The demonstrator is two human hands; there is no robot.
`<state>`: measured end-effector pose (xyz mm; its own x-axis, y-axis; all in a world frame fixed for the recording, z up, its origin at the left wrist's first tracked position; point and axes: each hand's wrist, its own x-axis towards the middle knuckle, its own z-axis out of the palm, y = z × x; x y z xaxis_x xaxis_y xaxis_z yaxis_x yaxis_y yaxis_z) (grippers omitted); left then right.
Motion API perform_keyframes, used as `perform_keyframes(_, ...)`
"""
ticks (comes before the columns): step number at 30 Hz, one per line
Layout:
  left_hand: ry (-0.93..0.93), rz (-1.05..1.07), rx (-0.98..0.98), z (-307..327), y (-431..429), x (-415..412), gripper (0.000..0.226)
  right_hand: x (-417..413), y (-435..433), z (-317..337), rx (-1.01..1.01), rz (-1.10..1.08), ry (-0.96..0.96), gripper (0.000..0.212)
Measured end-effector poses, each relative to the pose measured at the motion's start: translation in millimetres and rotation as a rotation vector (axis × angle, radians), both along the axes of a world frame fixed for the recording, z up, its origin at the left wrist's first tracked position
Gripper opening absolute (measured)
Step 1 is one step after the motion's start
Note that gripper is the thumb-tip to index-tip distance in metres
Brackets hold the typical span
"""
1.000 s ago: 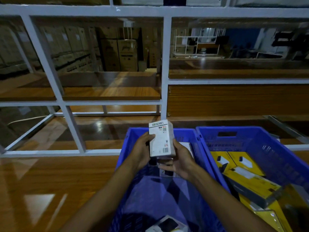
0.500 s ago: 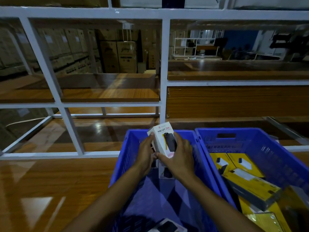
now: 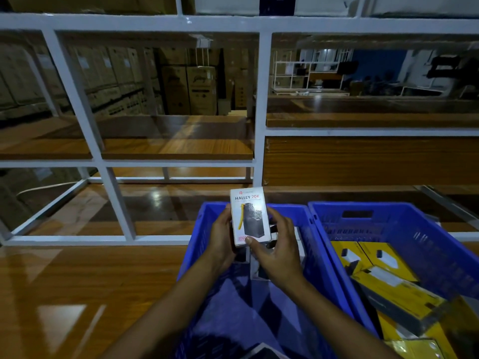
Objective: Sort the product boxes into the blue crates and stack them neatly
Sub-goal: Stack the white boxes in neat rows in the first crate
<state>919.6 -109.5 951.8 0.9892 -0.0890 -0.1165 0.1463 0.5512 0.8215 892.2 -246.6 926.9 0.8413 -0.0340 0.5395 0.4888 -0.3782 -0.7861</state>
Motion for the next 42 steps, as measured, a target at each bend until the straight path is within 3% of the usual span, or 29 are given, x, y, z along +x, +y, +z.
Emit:
perform_keyframes(7, -0.108, 0.012, 0.215, -3.6, 2.0, -0.7, 0.050, 2.9, -4.0, 2.3, 0.077, 0.035, 0.114, 0.059)
perform_keyframes(11, -0.344, 0.136, 0.589, -6.9, -3.7, -2.8, 0.034, 13.5, -9.8, 3.1, 0.312, 0.225, 0.360, 0.066)
perform_keyframes(16, -0.515, 0.166, 0.821, -10.6, -3.4, -5.5, 0.048, 21.1, -17.9, 2.6, 0.507, 0.255, 0.542, 0.065)
perform_keyframes(22, -0.605, 0.170, 0.986, -13.6, -4.8, -8.9, 0.045, 20.2, -24.2, 3.3, 0.122, 0.098, 0.327, 0.079)
perform_keyframes(26, -0.604, 0.203, 1.015, -13.5, -6.6, -9.0, 0.043, 21.9, -24.4, 3.3, 0.066, 0.027, 0.270, 0.084)
perform_keyframes(29, -0.636, 0.227, 0.963, -8.6, -8.7, -11.7, 0.039, 19.3, -25.0, 12.6, 0.348, 0.112, 0.372, 0.073)
perform_keyframes(32, -0.702, 0.307, 0.955, -7.0, -9.5, -11.8, 0.034, 16.7, -25.3, 25.1, 0.808, 0.231, 0.584, 0.038)
perform_keyframes(34, -0.800, 0.361, 1.012, -6.0, -12.0, -15.4, 0.036, 15.2, -28.2, 25.4, 0.989, 0.281, 0.691, 0.037)
perform_keyframes(39, -1.207, 0.418, 1.237, -5.1, -33.0, -31.7, 0.045, 18.0, -38.2, 27.1, 1.242, 0.279, 0.692, 0.053)
perform_keyframes(42, -1.262, 0.398, 1.278, -7.2, -46.4, -38.9, 0.044, 18.1, -42.4, 30.7, 1.224, 0.214, 0.707, 0.053)
